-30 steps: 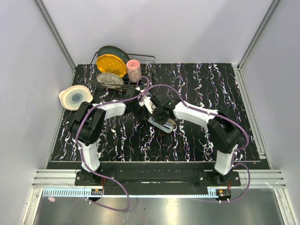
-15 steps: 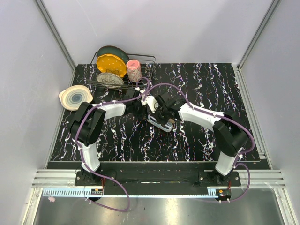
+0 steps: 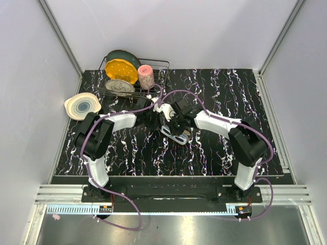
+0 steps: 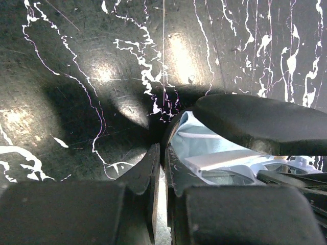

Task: Organize the sunglasses
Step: Rotate the sunglasses to the center of the board.

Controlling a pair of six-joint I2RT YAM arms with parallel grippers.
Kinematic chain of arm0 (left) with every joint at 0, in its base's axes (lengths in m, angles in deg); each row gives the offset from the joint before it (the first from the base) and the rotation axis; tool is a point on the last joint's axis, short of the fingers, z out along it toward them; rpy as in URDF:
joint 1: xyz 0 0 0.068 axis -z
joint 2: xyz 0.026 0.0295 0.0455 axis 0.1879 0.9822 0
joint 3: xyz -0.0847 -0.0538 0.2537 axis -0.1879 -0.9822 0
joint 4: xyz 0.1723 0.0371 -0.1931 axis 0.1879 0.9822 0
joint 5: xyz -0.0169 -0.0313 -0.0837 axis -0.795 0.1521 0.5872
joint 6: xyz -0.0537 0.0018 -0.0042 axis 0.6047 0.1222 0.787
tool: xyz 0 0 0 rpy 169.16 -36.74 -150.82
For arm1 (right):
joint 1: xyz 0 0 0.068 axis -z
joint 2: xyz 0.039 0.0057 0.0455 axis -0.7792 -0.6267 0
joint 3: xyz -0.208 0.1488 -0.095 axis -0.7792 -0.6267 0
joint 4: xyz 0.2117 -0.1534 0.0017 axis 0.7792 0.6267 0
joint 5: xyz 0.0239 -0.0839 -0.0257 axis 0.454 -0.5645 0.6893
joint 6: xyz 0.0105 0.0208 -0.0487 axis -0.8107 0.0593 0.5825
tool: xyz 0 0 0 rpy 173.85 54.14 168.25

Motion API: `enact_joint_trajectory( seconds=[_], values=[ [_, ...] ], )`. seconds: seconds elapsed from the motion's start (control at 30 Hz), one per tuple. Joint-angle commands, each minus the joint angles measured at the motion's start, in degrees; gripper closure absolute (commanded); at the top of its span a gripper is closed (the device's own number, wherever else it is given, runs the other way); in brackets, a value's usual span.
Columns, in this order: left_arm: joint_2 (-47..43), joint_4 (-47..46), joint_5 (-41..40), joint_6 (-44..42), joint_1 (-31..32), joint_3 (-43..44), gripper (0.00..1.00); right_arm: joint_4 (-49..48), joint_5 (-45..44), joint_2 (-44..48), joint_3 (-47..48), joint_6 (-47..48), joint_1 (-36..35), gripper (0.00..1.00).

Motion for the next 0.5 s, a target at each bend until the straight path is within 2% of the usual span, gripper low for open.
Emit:
enact_joint_trajectory(
  seconds=[0.0,0.13,0.2,0.23,0.27,0.33,0.37,0.4,0.43,0.47],
  values=[
    [-3.16,-1.43,-5.73,0.47,-0.46,-1.14,0.91,1.13,1.63,-1.59,1.64,-0.90,0.24,1.00],
    [-4.91,-1.16,-7.66,1.78,-0.46,-1.31,0.77,1.21,2.06,-2.30,1.99,-1.16,0.24,1.00],
    [-5.88,-1.16,-10.21,2.58,-0.55,-1.49,0.75,1.21,2.24,-2.74,2.17,-1.34,0.24,1.00],
    [-7.19,-1.16,-11.35,3.45,-0.46,-1.66,0.67,1.13,2.24,-2.74,2.17,-1.43,0.24,1.00],
    [-7.90,-1.08,-13.71,3.89,-0.55,-1.75,0.63,1.21,2.24,-2.82,2.25,-1.43,0.24,1.00],
    [-10.26,-1.16,-15.65,4.77,-0.64,-2.19,0.62,1.21,2.50,-2.91,2.25,-1.51,0.24,1.00],
    [-11.06,-0.99,-18.27,5.39,-0.72,-2.28,0.56,1.21,2.59,-3.00,2.17,-1.60,0.32,1.00],
    [-11.76,-0.90,-19.08,5.91,-0.64,-2.45,0.55,1.13,2.68,-3.00,2.17,-1.60,0.33,1.00],
    [-13.08,-0.73,-19.00,6.62,-0.64,-2.54,0.55,1.21,2.77,-3.09,2.17,-1.86,0.33,1.00],
    [-13.53,-0.38,-22.40,7.14,-0.64,-2.63,0.55,1.04,2.94,-3.18,2.17,-1.95,0.33,1.00]
  ],
)
